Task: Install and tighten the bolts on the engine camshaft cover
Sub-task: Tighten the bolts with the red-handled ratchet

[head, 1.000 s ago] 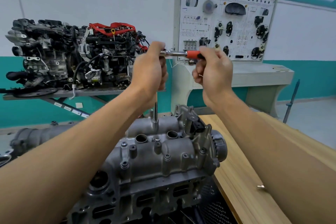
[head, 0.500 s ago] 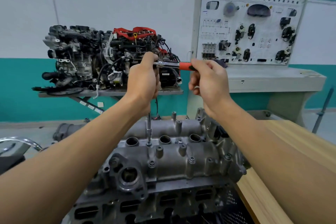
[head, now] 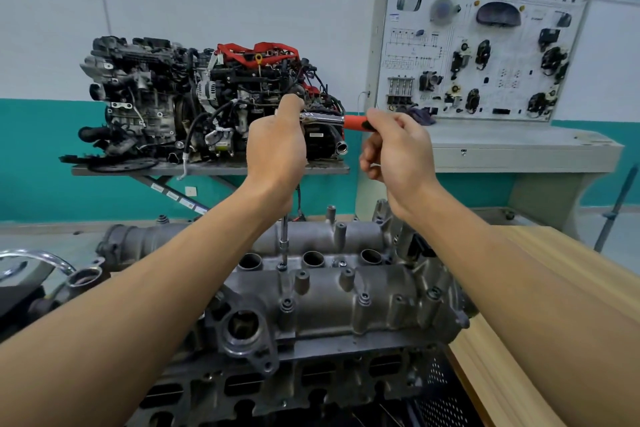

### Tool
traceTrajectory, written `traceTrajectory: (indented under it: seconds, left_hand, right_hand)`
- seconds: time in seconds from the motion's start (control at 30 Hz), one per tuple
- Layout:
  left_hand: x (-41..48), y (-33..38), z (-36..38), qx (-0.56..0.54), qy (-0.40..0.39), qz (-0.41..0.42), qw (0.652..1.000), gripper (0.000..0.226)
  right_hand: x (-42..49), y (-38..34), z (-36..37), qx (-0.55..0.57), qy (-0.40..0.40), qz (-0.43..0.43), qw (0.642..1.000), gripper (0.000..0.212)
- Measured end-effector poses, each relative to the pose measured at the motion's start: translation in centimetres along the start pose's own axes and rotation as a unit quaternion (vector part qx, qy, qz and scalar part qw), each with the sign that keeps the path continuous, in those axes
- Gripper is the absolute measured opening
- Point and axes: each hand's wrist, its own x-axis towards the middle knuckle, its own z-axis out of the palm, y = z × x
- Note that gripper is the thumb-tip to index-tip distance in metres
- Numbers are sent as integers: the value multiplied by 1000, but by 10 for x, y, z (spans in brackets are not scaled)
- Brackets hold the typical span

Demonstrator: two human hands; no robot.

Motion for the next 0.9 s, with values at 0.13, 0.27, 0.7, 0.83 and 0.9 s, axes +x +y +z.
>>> traceTrajectory:
  seconds: [0.13,0.27,0.7,0.83,0.9]
  left_hand:
    - [1,-1,-4,3,11,2,1000,49]
    - [0,-1,-4,5,17,14,1000,50]
    - [-1,-6,-5,12,-5,20,1000,53]
    - [9,-8,-4,-55,-45,-40,997,63]
    - [6,-11,2,-33,-77,-8,996,44]
  right_hand:
    - [2,-3,5,7,-12,-4,1000,15]
    - [4,0,6,12,-17,-1,1000,16]
    - [2,2,-4,-29,-38,24,999,24]
    - [-46,-11,1,-97,-24,-294,951,34]
    - [-64,-22,10,-171,-29,-446,878,36]
